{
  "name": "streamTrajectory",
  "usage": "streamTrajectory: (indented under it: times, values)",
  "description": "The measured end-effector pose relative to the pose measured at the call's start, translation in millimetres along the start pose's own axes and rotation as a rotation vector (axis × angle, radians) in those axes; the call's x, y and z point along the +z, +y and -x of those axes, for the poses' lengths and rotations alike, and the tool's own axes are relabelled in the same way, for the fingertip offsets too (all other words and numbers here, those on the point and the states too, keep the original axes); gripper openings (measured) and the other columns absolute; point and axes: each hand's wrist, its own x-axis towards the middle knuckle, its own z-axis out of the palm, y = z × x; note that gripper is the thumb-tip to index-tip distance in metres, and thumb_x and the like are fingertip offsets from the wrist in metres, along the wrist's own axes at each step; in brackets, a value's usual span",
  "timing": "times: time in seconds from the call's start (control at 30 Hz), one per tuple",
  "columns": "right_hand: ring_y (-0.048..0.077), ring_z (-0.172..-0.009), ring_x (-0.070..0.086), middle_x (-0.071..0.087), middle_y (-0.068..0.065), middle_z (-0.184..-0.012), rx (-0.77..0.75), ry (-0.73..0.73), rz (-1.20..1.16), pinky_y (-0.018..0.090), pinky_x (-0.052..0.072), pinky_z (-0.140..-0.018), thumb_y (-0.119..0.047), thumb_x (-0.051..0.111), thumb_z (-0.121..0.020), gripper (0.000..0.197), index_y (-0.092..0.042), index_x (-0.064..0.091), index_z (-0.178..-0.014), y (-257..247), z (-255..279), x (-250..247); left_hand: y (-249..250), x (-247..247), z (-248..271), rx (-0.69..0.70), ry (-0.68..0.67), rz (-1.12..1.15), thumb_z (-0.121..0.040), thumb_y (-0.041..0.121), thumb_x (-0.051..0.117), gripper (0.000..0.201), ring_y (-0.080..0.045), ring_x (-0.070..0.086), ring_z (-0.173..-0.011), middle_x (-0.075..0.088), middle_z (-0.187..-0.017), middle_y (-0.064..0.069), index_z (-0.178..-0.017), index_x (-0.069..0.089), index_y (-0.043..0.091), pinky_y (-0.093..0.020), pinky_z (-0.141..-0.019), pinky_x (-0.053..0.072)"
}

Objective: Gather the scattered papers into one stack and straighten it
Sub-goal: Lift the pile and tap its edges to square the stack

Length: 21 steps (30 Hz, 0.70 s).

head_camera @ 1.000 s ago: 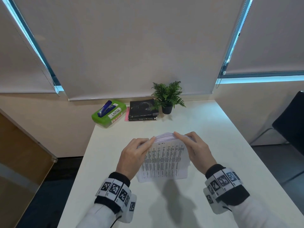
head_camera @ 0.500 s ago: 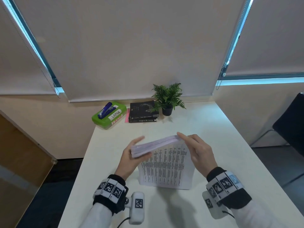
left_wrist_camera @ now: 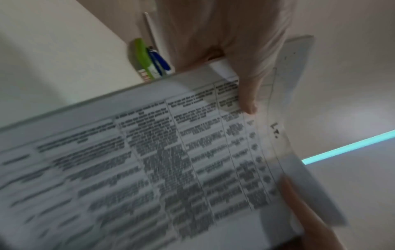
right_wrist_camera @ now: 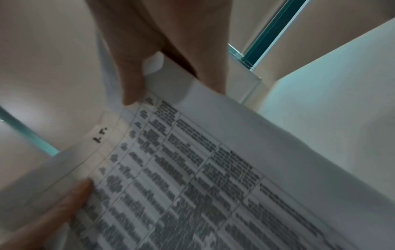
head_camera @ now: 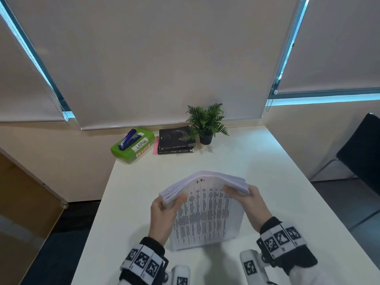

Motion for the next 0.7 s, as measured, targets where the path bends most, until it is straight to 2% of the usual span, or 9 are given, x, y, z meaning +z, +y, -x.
streamTrajectory:
  times: [0.07, 0.13, 0.2, 0.3, 0.37, 0.47, 0.53, 0.57, 0.7]
  values:
    - [0.017, -0.085, 0.067, 0.074, 0.009, -0.093, -0.035, 0.034, -0.057, 0.026, 0.050, -0.075, -0.014, 0.070, -0.077, 0.020, -0.011, 0.073, -0.097, -4, 4, 4, -3, 3, 4, 0.037, 0.036, 0.006, -0.073, 0.025, 0.075, 0.026, -0.018, 0.070, -0.088, 0.069, -0.085, -0.012, -0.082, 0.058, 0.006, -0.035, -0.083, 0.056]
    - [0.014, -0.079, 0.068, 0.073, 0.006, -0.087, -0.052, 0.062, -0.087, 0.022, 0.052, -0.068, -0.010, 0.072, -0.075, 0.018, -0.011, 0.072, -0.093, -3, 6, 7, -10, 5, 7, 0.038, 0.089, 0.019, -0.071, 0.029, 0.079, 0.037, -0.020, 0.068, -0.083, 0.062, -0.082, -0.012, -0.090, 0.051, 0.015, -0.032, -0.077, 0.055]
    - [0.013, -0.079, 0.066, 0.070, 0.003, -0.084, -0.047, 0.066, -0.089, 0.020, 0.051, -0.066, -0.007, 0.074, -0.073, 0.022, -0.010, 0.069, -0.093, 6, 8, 9, -19, 4, 8, 0.008, 0.106, -0.002, -0.070, 0.032, 0.082, 0.038, -0.025, 0.066, -0.083, 0.065, -0.083, -0.016, -0.087, 0.053, 0.015, -0.038, -0.080, 0.053]
    - [0.014, -0.083, 0.066, 0.070, 0.004, -0.089, 0.026, 0.096, -0.102, 0.020, 0.051, -0.069, -0.004, 0.076, -0.071, 0.030, -0.007, 0.066, -0.099, 22, 7, 8, -11, 6, 13, -0.015, 0.084, 0.015, -0.077, 0.004, 0.073, 0.021, -0.023, 0.071, -0.091, 0.074, -0.091, -0.011, -0.094, 0.064, -0.006, -0.029, -0.078, 0.058]
    - [0.013, -0.082, 0.068, 0.073, 0.001, -0.089, 0.096, 0.082, -0.099, 0.022, 0.052, -0.071, -0.001, 0.074, -0.072, 0.032, -0.008, 0.067, -0.102, 30, 5, 5, -9, 3, 13, -0.061, 0.029, 0.005, -0.078, 0.001, 0.071, 0.027, -0.017, 0.071, -0.090, 0.075, -0.092, -0.004, -0.104, 0.066, 0.001, -0.026, -0.079, 0.057]
    - [0.013, -0.088, 0.071, 0.076, -0.001, -0.092, 0.175, 0.012, -0.047, 0.026, 0.052, -0.078, 0.003, 0.073, -0.071, 0.035, -0.017, 0.069, -0.100, 46, 5, 2, -31, -10, 8, -0.276, 0.042, -0.041, -0.065, 0.024, 0.085, 0.057, -0.017, 0.066, -0.102, 0.069, -0.111, 0.000, -0.115, 0.057, 0.017, -0.037, -0.096, 0.049]
    - [0.014, -0.091, 0.070, 0.075, -0.003, -0.094, 0.210, -0.004, 0.006, 0.025, 0.052, -0.078, 0.005, 0.073, -0.071, 0.037, -0.024, 0.070, -0.095, 58, 8, 1, -49, -15, 7, -0.387, 0.056, -0.078, -0.044, 0.046, 0.092, 0.101, -0.019, 0.063, -0.108, 0.064, -0.121, -0.001, -0.128, 0.047, 0.014, -0.045, -0.101, 0.046]
    - [0.015, -0.092, 0.070, 0.075, -0.003, -0.094, 0.224, 0.007, 0.033, 0.026, 0.052, -0.078, 0.005, 0.073, -0.071, 0.036, -0.025, 0.071, -0.093, 63, 10, 1, -58, -16, 6, -0.405, 0.060, -0.089, -0.037, 0.051, 0.092, 0.110, -0.018, 0.064, -0.107, 0.066, -0.119, -0.002, -0.130, 0.047, 0.012, -0.046, -0.100, 0.047]
    - [0.014, -0.089, 0.066, 0.074, -0.004, -0.088, 0.259, 0.058, 0.092, 0.031, 0.053, -0.084, -0.002, 0.070, -0.077, 0.023, -0.022, 0.069, -0.089, 68, 5, -2, -60, -14, -4, -0.352, 0.038, -0.201, -0.038, 0.057, 0.087, 0.092, -0.020, 0.069, -0.096, 0.072, -0.103, -0.004, -0.112, 0.062, 0.009, -0.041, -0.088, 0.055]
